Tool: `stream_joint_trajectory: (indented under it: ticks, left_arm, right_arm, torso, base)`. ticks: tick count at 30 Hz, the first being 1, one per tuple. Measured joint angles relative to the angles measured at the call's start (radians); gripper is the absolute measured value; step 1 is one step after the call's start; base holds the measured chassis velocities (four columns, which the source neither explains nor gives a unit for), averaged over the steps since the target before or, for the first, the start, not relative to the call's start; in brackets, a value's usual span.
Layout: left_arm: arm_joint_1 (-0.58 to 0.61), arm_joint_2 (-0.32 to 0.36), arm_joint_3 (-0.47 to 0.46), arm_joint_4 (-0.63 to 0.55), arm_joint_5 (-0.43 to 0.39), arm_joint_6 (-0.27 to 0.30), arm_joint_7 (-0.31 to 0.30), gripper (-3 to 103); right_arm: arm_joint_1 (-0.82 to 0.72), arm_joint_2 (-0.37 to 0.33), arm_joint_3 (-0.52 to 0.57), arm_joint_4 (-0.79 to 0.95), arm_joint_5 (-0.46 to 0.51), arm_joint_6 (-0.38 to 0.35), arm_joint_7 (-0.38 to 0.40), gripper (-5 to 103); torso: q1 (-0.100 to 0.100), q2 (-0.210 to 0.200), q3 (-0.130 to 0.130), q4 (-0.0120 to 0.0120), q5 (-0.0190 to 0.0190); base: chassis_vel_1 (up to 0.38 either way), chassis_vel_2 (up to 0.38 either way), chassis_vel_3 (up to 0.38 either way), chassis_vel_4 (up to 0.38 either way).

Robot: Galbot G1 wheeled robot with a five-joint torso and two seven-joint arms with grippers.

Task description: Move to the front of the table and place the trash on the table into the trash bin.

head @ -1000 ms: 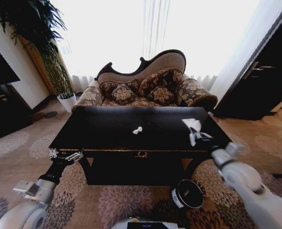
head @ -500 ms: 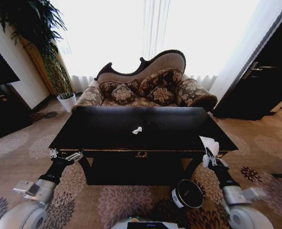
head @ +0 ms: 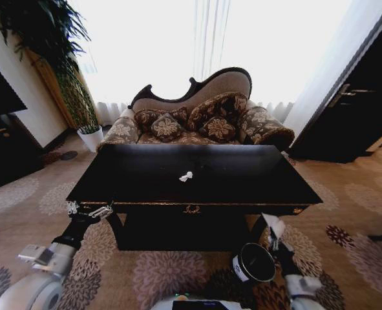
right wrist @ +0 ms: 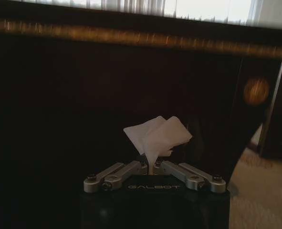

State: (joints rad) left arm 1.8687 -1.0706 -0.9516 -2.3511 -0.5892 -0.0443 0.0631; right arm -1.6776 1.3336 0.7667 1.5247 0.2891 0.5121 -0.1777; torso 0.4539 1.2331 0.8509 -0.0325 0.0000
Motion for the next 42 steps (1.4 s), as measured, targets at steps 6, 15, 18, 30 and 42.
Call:
stream_joint_trajectory:
  ticks: [6, 15, 18, 30, 42]
  left_arm:
    - [0.0, 0.0, 0.0, 0.0, 0.0, 0.0, 0.0, 100]
    - [0.0, 0.0, 0.0, 0.0, 0.0, 0.0, 0.0, 100]
    - [0.0, 0.0, 0.0, 0.0, 0.0, 0.0, 0.0, 100]
    - [0.0, 0.0, 0.0, 0.0, 0.0, 0.0, 0.0, 100]
    - [0.0, 0.0, 0.0, 0.0, 0.0, 0.0, 0.0, 100]
  right_arm:
    - [0.074, -0.007, -0.073, -0.161, -0.09, 0.043, 0.023, 1]
    - [0.206, -0.037, -0.141, -0.37, -0.15, -0.032, 0.089, 1]
    - [0.285, -0.062, -0.169, -0.518, -0.172, -0.043, 0.115, 1]
    - [0.49, -0.078, -0.202, -0.785, -0.21, -0.072, 0.156, 1]
    - [0.552, -0.1, -0.2, -0.924, -0.155, -0.109, 0.144, -2]
  torso:
    - [0.0, 0.0, 0.0, 0.0003, -0.0003]
    - [0.0, 0.0, 0.0, 0.0002, -0.0002]
    - [0.0, 0.0, 0.0, -0.0003, 0.0]
    - [0.0, 0.0, 0.0, 0.0001, 0.0001]
    - [0.0, 0.0, 0.0, 0.0, -0.0001]
  base:
    - [0.0, 0.0, 0.0, 0.0]
    - [0.0, 0.0, 0.0, 0.0]
    - [0.0, 0.0, 0.0, 0.0]
    - [0.0, 0.0, 0.0, 0.0]
    - [0.0, 0.0, 0.0, 0.0]
